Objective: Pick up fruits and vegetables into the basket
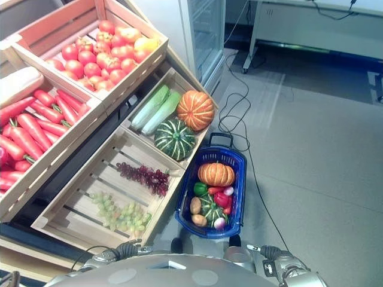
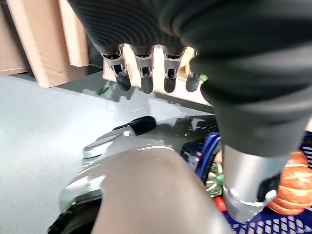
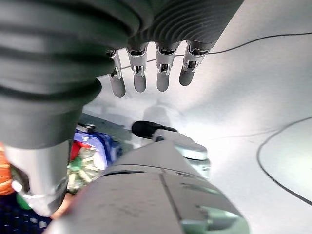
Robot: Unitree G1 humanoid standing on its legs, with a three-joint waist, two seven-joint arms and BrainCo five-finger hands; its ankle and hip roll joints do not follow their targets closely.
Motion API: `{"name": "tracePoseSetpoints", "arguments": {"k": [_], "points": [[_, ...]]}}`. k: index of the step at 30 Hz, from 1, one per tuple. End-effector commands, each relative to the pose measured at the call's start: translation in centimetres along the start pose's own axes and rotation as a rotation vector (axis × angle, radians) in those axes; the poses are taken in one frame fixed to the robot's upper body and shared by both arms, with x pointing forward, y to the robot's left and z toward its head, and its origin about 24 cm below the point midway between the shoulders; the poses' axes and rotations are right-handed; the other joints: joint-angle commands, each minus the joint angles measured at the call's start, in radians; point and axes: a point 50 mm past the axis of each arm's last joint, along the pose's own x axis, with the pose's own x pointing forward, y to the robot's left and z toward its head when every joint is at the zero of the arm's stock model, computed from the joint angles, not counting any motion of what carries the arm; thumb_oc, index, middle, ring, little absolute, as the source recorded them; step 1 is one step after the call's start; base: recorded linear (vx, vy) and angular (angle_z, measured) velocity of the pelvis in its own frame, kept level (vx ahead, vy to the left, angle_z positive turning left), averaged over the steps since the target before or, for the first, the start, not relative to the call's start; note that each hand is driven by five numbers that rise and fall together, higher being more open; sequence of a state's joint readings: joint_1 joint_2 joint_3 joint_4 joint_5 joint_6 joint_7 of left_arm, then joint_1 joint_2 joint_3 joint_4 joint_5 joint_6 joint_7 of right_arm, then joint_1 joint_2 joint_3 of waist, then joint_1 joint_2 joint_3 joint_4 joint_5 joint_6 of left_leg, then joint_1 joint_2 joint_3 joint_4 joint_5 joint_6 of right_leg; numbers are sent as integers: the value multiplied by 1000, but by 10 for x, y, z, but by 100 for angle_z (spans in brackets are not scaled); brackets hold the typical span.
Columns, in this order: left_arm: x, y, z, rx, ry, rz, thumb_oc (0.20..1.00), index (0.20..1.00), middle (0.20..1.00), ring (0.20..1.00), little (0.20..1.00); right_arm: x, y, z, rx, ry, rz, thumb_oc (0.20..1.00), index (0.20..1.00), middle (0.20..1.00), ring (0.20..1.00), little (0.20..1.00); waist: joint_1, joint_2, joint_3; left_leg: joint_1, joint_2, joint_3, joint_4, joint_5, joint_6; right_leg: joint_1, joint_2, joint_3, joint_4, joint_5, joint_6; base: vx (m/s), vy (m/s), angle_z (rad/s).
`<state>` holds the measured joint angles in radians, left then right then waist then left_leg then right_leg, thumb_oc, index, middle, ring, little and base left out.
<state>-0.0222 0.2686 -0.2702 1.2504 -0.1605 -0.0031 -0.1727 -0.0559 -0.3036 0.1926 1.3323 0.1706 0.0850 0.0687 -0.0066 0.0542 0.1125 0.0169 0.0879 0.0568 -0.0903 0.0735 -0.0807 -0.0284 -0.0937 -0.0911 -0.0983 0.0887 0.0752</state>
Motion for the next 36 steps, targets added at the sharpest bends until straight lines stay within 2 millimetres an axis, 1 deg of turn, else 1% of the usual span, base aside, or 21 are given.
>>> {"name": "tracePoseSetpoints", "arguments": {"k": [1, 2, 7, 8, 12, 14, 16, 17, 18, 19, 21, 22, 23, 24, 25, 27, 28, 30, 31, 35, 36], "points": [[2, 12, 35, -45, -80, 52, 1000, 1000, 1000, 1000, 1000, -2, -11, 41, 13, -89, -46, 1000, 1000, 1000, 1000, 1000, -8, -19, 140, -49, -36, -13, 3, -68, 24, 2, -16, -37, 11, -66, 37, -155, -21, 1], [2, 14, 41, -53, -101, 57, 1000, 1000, 1000, 1000, 1000, -2, -12, 48, 16, -104, -51, 1000, 1000, 1000, 1000, 1000, -10, -16, 159, -70, -38, -17, 3, -61, 24, -20, -13, -32, 11, -59, 35, -126, -17, 0], [0, 19, 67, -110, -199, 81, 1000, 1000, 1000, 1000, 1000, -5, -16, 68, 14, -155, -61, 1000, 1000, 1000, 1000, 1000, -20, -8, 229, -144, -46, -42, 3, -31, 26, -88, 6, -6, 11, -40, 21, -101, -31, 2], [-1, 22, 77, -116, -236, 87, 1000, 1000, 1000, 1000, 1000, -7, -19, 75, 16, -175, -65, 1000, 1000, 1000, 1000, 1000, -22, -9, 251, -166, -48, -46, 3, -22, 25, -108, 9, 0, 11, -33, 19, -102, -40, 2], [-5, 26, 100, -101, -332, 106, 1000, 1000, 1000, 1000, 1000, -12, -28, 97, 18, -222, -84, 1000, 1000, 1000, 1000, 1000, -18, -6, 302, -206, -52, -54, 3, -9, 23, -142, 13, -7, 11, -24, 12, -76, -6, 8], [-9, 30, 115, -95, -413, 117, 1000, 1000, 1000, 1000, 1000, -15, -31, 108, 19, -243, -97, 1000, 1000, 1000, 1000, 1000, -13, -5, 322, -219, -54, -51, 3, -5, 23, -156, 11, -14, 14, -22, 11, -57, 23, -1], [-14, 33, 127, -117, -478, 113, 1000, 1000, 1000, 1000, 1000, -17, -33, 114, 26, -257, -103, 1000, 1000, 1000, 1000, 1000, -9, -4, 334, -230, -57, -54, 3, -2, 24, -169, 10, -17, 23, -22, 9, -72, 17, -2], [-22, 37, 146, -122, -588, 132, 1000, 1000, 1000, 1000, 1000, -19, -37, 121, 44, -278, -115, 1000, 1000, 1000, 1000, 1000, -3, 0, 351, -247, -61, -65, 3, 5, 25, -193, 11, -19, 49, -27, 4, -97, 19, 1], [-24, 38, 152, -123, -619, 137, 1000, 1000, 1000, 1000, 1000, -20, -39, 123, 54, -285, -118, 1000, 1000, 1000, 1000, 1000, -1, 2, 357, -253, -62, -69, 3, 8, 26, -202, 11, -20, 59, -30, 2, -121, 27, 7], [-31, 39, 167, -108, -696, 161, 1000, 1000, 1000, 1000, 1000, -23, -42, 129, 69, -302, -124, 1000, 1000, 1000, 1000, 1000, 3, 5, 369, -266, -63, -70, 3, 12, 26, -219, 9, -24, 76, -33, 1, -109, 28, 9], [-44, 42, 190, -84, -808, 209, 1000, 1000, 1000, 1000, 1000, -27, -47, 139, 81, -329, -131, 1000, 1000, 1000, 1000, 1000, 9, 10, 388, -279, -66, -68, 3, 16, 26, -241, 8, -30, 94, -36, -1, -93, 37, 14], [-47, 43, 194, -90, -837, 217, 1000, 1000, 1000, 1000, 1000, -28, -48, 141, 82, -334, -133, 1000, 1000, 1000, 1000, 1000, 10, 11, 391, -282, -66, -68, 3, 17, 26, -245, 8, -29, 98, -36, -1, -101, 53, 12], [-67, 50, 218, -108, -982, 267, 1000, 1000, 1000, 1000, 1000, -32, -53, 151, 93, -361, -142, 1000, 1000, 1000, 1000, 1000, 15, 15, 407, -297, -70, -65, 8, 19, 29, -271, 5, -30, 124, -41, 0, -89, 50, 7], [-73, 52, 223, -116, -1029, 293, 1000, 1000, 1000, 1000, 1000, -33, -54, 153, 98, -366, -145, 1000, 1000, 1000, 1000, 1000, 17, 15, 407, -303, -71, -63, 12, 17, 30, -279, 4, -31, 130, -43, 0, -119, 44, 6], [-85, 54, 235, -120, -1113, 339, 1000, 1000, 1000, 1000, 1000, -34, -55, 156, 112, -378, -149, 1000, 1000, 1000, 1000, 1000, 22, 15, 407, -331, -77, -65, 37, 14, 32, -306, 3, -35, 152, -48, -2, -68, 9, 3], [-96, 56, 244, -117, -1172, 386, 1000, 1000, 1000, 1000, 1000, -35, -57, 156, 129, -387, -152, 1000, 1000, 1000, 1000, 1000, 28, 14, 407, -368, -84, -71, 77, 6, 33, -334, 0, -43, 178, -54, -4, -76, -19, 8], [-107, 58, 253, -114, -1235, 444, 1000, 1000, 1000, 1000, 1000, -36, -58, 157, 149, -398, -156, 1000, 1000, 1000, 1000, 1000, 34, 13, 407, -408, -92, -75, 123, -5, 36, -362, -4, -52, 205, -60, -6, -79, -33, 11], [-122, 65, 264, -107, -1296, 516, 1000, 1000, 1000, 1000, 1000, -37, -59, 160, 166, -410, -155, 1000, 1000, 1000, 1000, 1000, 38, 6, 407, -454, -98, -76, 181, -21, 39, -400, -4, -59, 245, -71, -8, -82, -46, 16], [-133, 71, 271, -84, -1333, 578, 1000, 1000, 1000, 1000, 1000, -38, -58, 163, 178, -421, -149, 1000, 1000, 1000, 1000, 1000, 42, -3, 407, -489, -101, -78, 219, -31, 41, -431, -4, -62, 277, -78, -10, -70, -54, 13], [-149, 81, 282, -43, -1368, 675, 1000, 1000, 1000, 1000, 1000, -39, -56, 168, 189, -434, -142, 1000, 1000, 1000, 1000, 1000, 46, -19, 407, -559, -102, -81, 290, -44, 44, -493, -3, -58, 340, -90, -12, -53, -60, 2], [-154, 86, 285, -7, -1370, 723, 1000, 1000, 1000, 1000, 1000, -40, -57, 170, 195, -439, -140, 1000, 1000, 1000, 1000, 1000, 45, -24, 407, -582, -102, -82, 316, -49, 44, -514, -2, -56, 362, -94, -12, -32, -45, 5]]}}
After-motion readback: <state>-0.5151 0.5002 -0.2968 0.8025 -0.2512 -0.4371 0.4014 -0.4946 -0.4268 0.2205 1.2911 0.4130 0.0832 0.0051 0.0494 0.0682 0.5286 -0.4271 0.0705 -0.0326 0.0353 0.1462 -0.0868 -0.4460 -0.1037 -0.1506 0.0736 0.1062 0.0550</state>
